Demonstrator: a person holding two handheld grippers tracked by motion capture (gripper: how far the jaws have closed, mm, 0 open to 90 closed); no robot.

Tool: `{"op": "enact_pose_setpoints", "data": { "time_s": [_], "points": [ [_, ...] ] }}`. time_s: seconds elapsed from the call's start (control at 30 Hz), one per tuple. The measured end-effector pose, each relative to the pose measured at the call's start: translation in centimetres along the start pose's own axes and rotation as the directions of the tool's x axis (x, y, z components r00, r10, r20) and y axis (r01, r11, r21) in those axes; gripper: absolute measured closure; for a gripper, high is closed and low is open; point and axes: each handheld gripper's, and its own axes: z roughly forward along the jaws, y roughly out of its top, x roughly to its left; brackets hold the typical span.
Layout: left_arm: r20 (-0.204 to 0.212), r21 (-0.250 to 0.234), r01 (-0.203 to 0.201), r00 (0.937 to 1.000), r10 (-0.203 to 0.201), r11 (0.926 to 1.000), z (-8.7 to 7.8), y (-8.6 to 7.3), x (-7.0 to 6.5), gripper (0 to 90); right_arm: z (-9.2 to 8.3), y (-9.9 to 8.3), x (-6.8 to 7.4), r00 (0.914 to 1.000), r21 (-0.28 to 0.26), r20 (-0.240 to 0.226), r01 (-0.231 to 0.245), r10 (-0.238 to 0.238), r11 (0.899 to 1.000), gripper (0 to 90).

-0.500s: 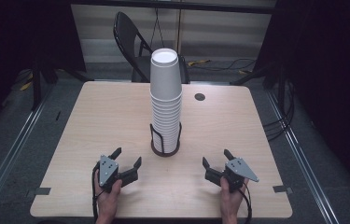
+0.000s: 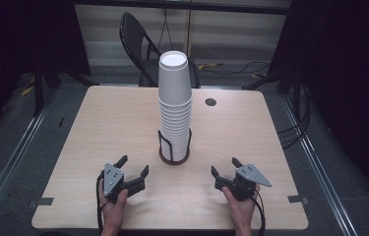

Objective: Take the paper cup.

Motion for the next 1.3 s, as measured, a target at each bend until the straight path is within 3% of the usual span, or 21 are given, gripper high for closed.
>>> {"op": "enact_pose_setpoints", "data": {
  "time_s": [0.2, 0.37, 0.57, 0.73, 1.3],
  "points": [
    [0.003, 0.007, 0.007, 1.0, -0.007, 1.0, 0.1, 0.0, -0.1, 17.1, 0.0, 0.5, 0.3, 0.9996, -0.004, -0.029, -0.006, 0.006, 1.0, 17.2],
    [0.003, 0.002, 0.003, 1.0, -0.003, 1.0, 0.0, 0.0, 0.0, 17.1, -0.2, 1.6, 0.4, 0.995, -0.012, -0.097, -0.024, 0.023, 1.0, 17.7],
    [0.007, -0.005, 0.012, 0.9999, -0.012, 0.9999, 0.0, 0.0, 0.0, 17.1, -0.3, 2.6, 0.7, 0.9909, -0.027, -0.134, -0.014, 0.011, 1.0, 18.2],
    [0.013, -0.006, 0.011, 0.9999, -0.011, 0.9999, 0.0, 0.0, 0.1, 17.1, -0.1, 4.0, 1.1, 0.9833, -0.054, -0.182, -0.005, -0.005, 0.999, 18.7],
    [0.012, -0.011, 0.016, 0.9998, -0.016, 0.9998, -0.1, -0.1, 0.1, 16.9, 0.3, 8.5, 2.2, 0.9605, -0.11, -0.277, -0.001, -0.03, 0.994, 14.3]
  ]
}}
